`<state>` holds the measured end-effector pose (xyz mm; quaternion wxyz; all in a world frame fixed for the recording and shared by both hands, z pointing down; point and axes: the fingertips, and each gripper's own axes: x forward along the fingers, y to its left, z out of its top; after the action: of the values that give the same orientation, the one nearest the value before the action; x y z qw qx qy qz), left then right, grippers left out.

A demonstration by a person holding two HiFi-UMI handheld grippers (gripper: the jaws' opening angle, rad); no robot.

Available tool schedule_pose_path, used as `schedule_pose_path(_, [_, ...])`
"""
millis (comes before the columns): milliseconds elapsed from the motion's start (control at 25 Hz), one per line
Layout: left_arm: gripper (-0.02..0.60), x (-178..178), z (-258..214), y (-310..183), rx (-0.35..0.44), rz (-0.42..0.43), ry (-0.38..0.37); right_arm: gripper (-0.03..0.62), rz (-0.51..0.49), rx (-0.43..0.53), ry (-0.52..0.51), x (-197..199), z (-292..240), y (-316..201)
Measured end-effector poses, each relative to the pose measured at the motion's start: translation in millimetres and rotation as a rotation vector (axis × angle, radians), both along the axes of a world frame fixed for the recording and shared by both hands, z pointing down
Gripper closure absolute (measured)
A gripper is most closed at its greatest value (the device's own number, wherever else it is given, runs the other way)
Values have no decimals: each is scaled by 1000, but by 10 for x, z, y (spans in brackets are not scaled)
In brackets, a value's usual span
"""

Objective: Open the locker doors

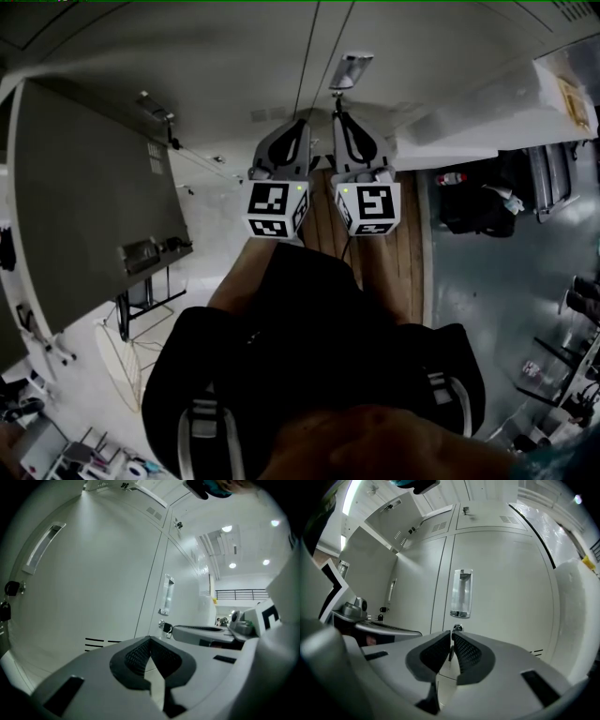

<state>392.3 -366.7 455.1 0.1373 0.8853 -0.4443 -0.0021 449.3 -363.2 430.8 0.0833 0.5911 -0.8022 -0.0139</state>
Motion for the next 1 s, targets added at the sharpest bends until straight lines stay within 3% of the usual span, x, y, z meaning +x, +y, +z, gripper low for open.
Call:
schedule_pose_path(400, [572,-50,62,-28,-15,-32,8,574,24,-18,-39,0,27,-72])
schedule_pose_path(1000, [572,-32,76,-58,-25,-38,5,560,-6,-91,-522,108,54,-81])
